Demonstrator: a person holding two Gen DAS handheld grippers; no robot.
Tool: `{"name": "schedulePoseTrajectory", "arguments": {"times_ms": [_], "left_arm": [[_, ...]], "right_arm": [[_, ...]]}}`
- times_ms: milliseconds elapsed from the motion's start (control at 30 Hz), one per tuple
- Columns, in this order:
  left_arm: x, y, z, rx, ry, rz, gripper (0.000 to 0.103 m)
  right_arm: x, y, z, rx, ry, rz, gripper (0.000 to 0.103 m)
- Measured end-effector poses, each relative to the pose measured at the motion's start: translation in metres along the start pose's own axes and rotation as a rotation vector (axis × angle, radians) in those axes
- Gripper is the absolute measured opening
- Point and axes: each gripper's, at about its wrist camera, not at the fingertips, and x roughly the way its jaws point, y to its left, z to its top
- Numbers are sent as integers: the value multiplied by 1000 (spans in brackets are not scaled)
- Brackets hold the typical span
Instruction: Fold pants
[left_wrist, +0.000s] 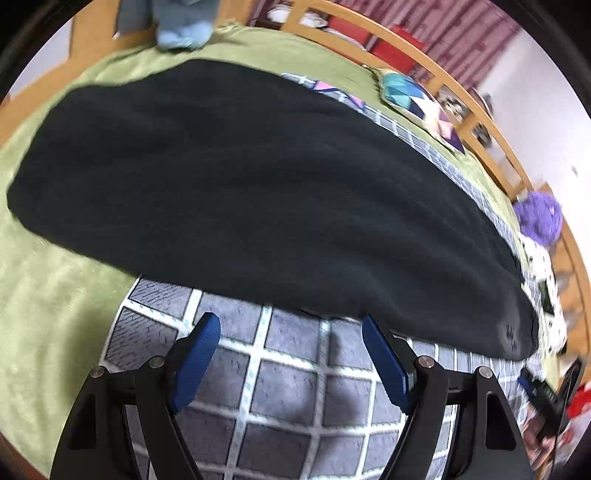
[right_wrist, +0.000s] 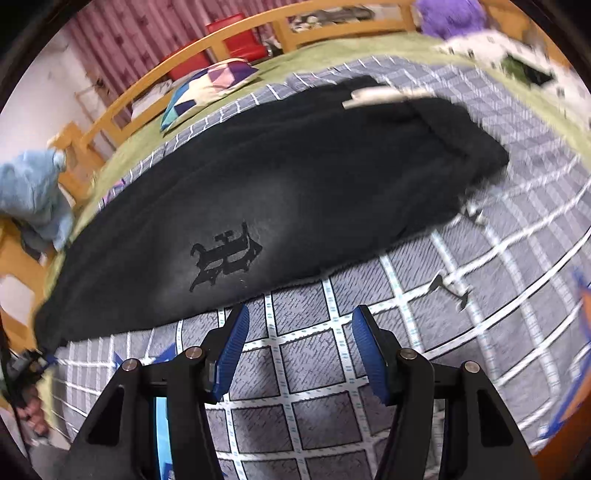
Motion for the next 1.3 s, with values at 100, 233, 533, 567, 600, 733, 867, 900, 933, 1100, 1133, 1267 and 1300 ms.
{"name": "schedulePoseTrajectory", "arguments": {"times_ms": [100, 233, 533, 567, 600, 733, 867, 900, 933, 1100, 1133, 1267, 1300], "left_arm": [[4, 6, 4, -23, -42, -37, 77], [13, 7, 11, -36, -52, -54, 77], [19, 7, 29, -53, -98, 56, 26], [16, 9, 33, -52, -104, 53, 21], [11, 11, 38, -53, -116, 40, 17], [-4, 6, 58, -10, -176, 2, 15], [-11, -13, 94, 32, -250, 0, 14], [-12, -17, 102, 35, -259, -2, 14], [-11, -22, 114, 40, -270, -3, 14], [2, -53, 173, 125, -353, 40, 14], [7, -58, 182, 132, -359, 45, 14], [43, -79, 224, 164, -358, 61, 14], [55, -84, 231, 170, -356, 74, 14]], "right_arm": [[4, -7, 0, 56, -11, 57, 58], [10, -11, 10, 104, -38, 104, 59], [40, -3, 30, 128, -50, 66, 22], [37, -1, 35, 115, -63, 70, 20], [34, 2, 38, 100, -74, 74, 19], [17, 21, 60, 10, -109, 79, 17], [5, 41, 98, -64, -156, 100, 15], [4, 45, 107, -75, -163, 108, 15], [4, 50, 117, -86, -169, 111, 15], [25, 73, 176, -154, -207, 105, 14], [32, 77, 186, -168, -214, 100, 13], [72, 92, 230, -189, -242, 67, 13], [85, 92, 242, -174, -239, 59, 13]]}}
